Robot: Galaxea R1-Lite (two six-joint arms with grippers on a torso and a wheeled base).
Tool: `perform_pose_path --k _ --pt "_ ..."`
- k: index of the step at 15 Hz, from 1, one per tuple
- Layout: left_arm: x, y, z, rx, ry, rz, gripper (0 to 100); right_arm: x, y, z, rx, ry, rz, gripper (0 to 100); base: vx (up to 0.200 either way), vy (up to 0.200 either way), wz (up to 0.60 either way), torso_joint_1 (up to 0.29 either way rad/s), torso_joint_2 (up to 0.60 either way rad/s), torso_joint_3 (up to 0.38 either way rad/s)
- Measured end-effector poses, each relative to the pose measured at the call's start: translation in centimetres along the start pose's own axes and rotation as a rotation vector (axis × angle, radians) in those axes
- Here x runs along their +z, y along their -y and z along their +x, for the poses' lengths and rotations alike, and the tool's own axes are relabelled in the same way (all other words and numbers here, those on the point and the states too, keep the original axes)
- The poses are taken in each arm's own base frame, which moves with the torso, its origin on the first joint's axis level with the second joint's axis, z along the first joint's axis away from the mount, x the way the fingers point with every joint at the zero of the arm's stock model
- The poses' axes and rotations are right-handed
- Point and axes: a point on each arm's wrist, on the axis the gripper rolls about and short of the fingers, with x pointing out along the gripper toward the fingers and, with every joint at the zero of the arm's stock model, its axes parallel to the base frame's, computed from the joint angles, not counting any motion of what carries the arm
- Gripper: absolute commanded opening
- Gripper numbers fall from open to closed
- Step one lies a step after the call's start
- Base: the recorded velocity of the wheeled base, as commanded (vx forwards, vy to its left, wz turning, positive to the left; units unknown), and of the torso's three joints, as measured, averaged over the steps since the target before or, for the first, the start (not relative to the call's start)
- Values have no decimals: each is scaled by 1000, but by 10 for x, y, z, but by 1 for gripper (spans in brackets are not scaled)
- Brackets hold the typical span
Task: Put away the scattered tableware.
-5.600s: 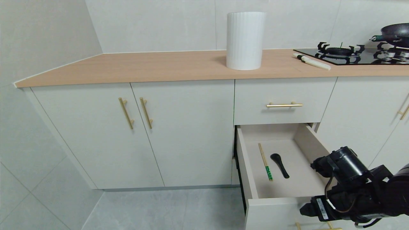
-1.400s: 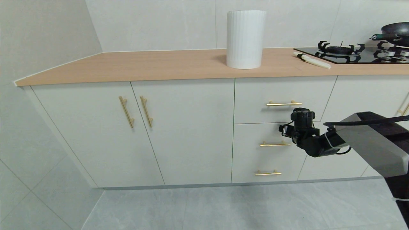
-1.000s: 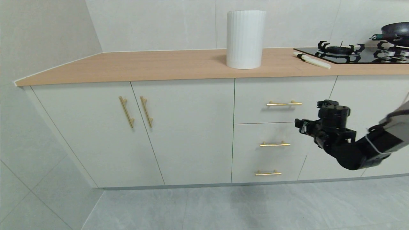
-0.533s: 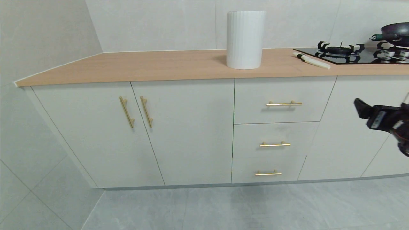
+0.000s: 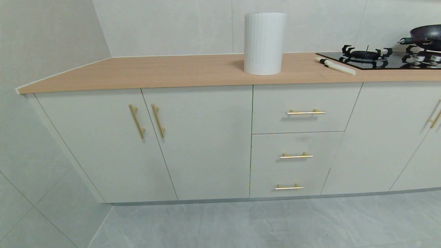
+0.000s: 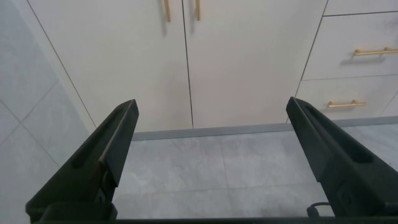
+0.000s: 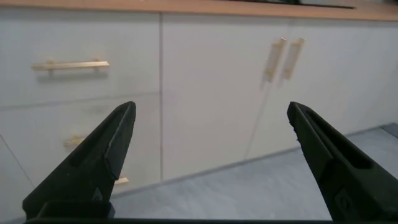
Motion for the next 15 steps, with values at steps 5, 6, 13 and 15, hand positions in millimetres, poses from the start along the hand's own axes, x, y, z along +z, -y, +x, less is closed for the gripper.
perform_pose_path --k 5,6,13,15 --pt "0 0 0 0 0 0 100 -30 30 -65 -107 14 2 100 0 0 0 0 0 0" --pt "0 0 0 0 0 0 100 -39 31 -72 -126 20 18 100 0 0 0 0 0 0" --pt "0 0 0 0 0 0 100 -97 17 -75 91 6 39 100 0 0 0 0 0 0" --pt "0 0 0 0 0 0 100 -106 13 -76 208 -39 48 100 0 0 0 0 0 0"
